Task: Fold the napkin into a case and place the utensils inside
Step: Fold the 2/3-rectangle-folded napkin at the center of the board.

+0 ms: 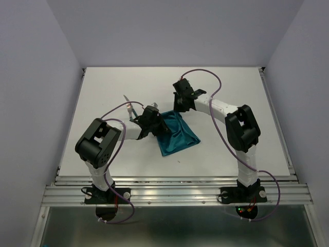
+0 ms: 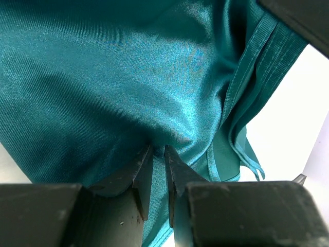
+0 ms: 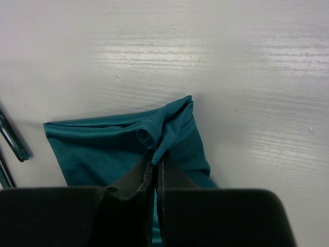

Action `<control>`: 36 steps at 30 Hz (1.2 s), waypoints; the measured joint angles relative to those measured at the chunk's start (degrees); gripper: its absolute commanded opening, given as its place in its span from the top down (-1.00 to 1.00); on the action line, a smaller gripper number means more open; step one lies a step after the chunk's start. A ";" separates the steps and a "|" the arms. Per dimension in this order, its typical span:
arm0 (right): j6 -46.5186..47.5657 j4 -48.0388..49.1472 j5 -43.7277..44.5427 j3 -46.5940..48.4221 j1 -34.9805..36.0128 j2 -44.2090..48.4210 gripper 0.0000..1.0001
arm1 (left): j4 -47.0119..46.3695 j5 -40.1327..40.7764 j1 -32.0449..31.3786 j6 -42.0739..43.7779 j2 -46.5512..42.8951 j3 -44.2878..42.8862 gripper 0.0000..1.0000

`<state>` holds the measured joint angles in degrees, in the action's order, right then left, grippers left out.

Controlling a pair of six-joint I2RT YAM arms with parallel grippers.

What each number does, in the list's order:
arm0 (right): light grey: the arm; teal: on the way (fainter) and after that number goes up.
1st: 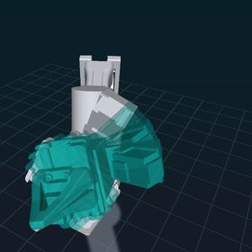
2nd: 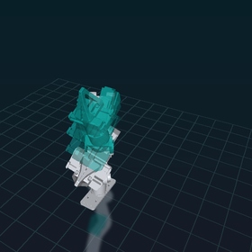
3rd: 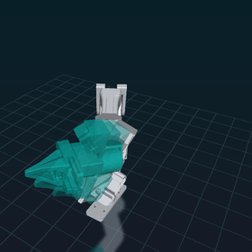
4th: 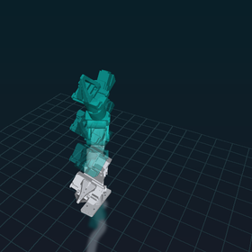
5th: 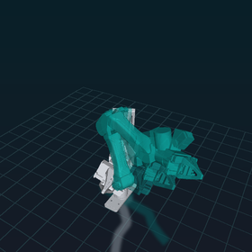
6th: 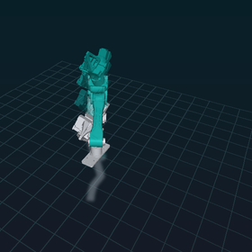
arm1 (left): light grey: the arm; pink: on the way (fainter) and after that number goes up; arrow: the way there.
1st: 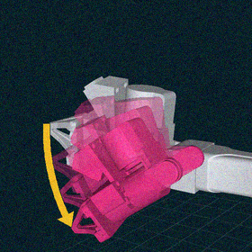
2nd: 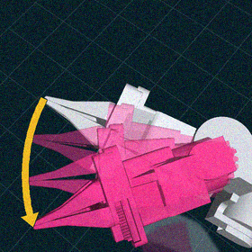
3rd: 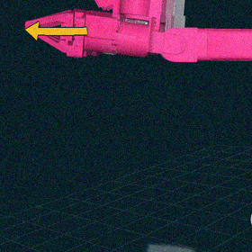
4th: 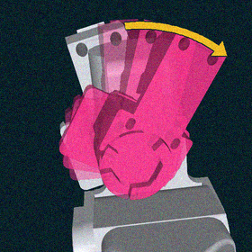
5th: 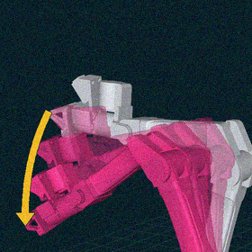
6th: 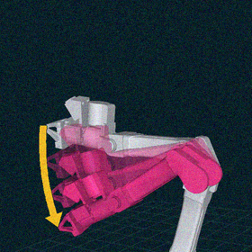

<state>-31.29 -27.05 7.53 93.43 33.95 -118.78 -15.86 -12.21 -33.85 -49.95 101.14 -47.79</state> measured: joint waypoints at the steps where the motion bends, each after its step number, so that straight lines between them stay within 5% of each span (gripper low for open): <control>1: 0.00 0.07 0.02 -0.20 0.04 0.02 0.99 | 0.00 0.04 -0.02 0.07 0.00 -0.02 0.45; 14: 0.00 -0.09 1.49 -0.52 0.37 0.24 0.99 | 6.08 6.10 -0.57 5.09 -4.07 -1.09 0.50; 24: -0.02 -0.79 2.40 -0.52 0.37 1.70 0.99 | -0.11 -3.28 -1.73 6.27 -4.09 -1.22 0.58; 36: -0.02 -0.87 2.78 -0.52 0.37 1.81 0.99 | -3.43 -6.38 -1.79 6.03 6.19 -5.81 0.61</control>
<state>-31.31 -27.92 10.31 92.90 34.33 -116.97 -19.29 -18.59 -35.64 -43.92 107.33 -53.60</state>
